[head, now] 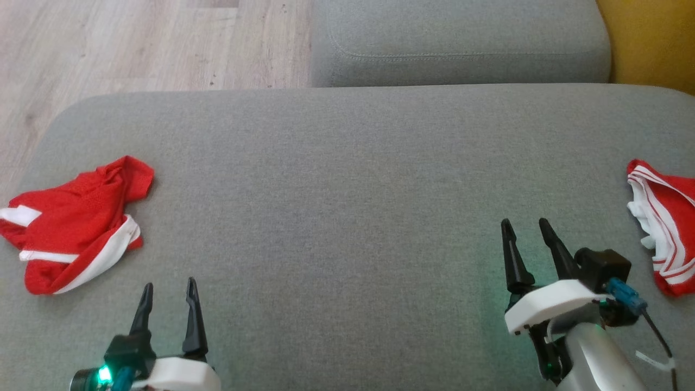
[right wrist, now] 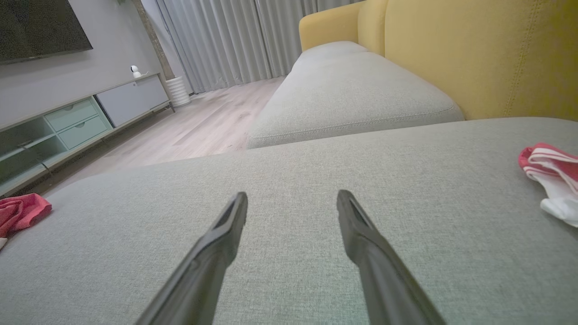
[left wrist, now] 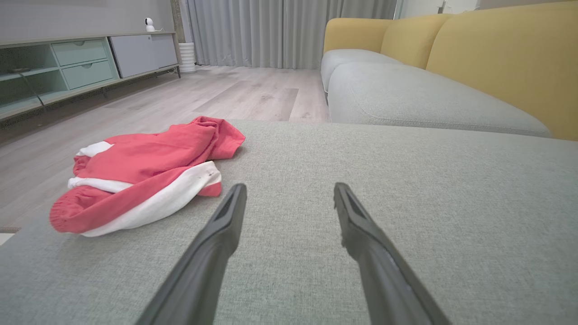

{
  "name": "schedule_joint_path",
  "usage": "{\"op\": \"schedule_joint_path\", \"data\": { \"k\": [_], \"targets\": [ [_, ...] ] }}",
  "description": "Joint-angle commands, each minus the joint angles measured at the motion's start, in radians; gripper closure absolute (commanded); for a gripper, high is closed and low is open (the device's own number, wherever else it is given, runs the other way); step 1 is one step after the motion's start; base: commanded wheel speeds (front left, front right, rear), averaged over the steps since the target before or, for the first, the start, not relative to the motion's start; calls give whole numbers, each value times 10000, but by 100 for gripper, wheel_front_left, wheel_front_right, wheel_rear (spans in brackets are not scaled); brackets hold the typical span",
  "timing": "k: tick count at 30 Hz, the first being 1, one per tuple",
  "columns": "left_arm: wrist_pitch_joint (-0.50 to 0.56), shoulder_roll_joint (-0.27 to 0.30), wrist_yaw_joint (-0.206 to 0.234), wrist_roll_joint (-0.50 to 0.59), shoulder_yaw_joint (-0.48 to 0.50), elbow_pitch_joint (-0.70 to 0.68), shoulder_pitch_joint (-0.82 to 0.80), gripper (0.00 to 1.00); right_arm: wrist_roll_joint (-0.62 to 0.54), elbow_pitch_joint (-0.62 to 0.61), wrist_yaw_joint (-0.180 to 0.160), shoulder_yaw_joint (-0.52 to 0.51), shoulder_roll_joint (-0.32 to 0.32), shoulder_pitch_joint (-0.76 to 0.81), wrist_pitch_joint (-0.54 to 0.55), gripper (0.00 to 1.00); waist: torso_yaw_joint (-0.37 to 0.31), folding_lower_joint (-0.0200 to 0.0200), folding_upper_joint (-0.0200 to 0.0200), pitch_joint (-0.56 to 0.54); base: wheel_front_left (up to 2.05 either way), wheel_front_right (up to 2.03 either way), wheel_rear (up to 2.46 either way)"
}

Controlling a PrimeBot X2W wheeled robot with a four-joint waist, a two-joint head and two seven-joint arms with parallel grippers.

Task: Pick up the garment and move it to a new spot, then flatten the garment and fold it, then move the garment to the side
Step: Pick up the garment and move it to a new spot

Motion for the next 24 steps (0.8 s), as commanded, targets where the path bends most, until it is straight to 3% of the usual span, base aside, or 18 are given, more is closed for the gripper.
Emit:
{"op": "schedule_joint_path", "data": {
  "k": [1,7,20,24],
  "targets": [
    [-51,47,33,-56,298,-351,-190,0,71,-325,-7,274,33,-225,-112,0,56,1,0,-14,0,0,0],
    [-51,47,39,-142,256,-344,-110,0,60,-278,-7,314,33,-161,-112,0,552,1,0,-2,0,0,0],
    [-51,51,-81,93,784,-433,384,0,457,-143,-7,649,33,91,-112,0,3433,1,0,146,0,0,0],
    [-51,57,-109,167,997,-588,451,0,504,-123,-7,802,33,17,-112,0,3845,1,0,218,0,0,0]
  ]
}}
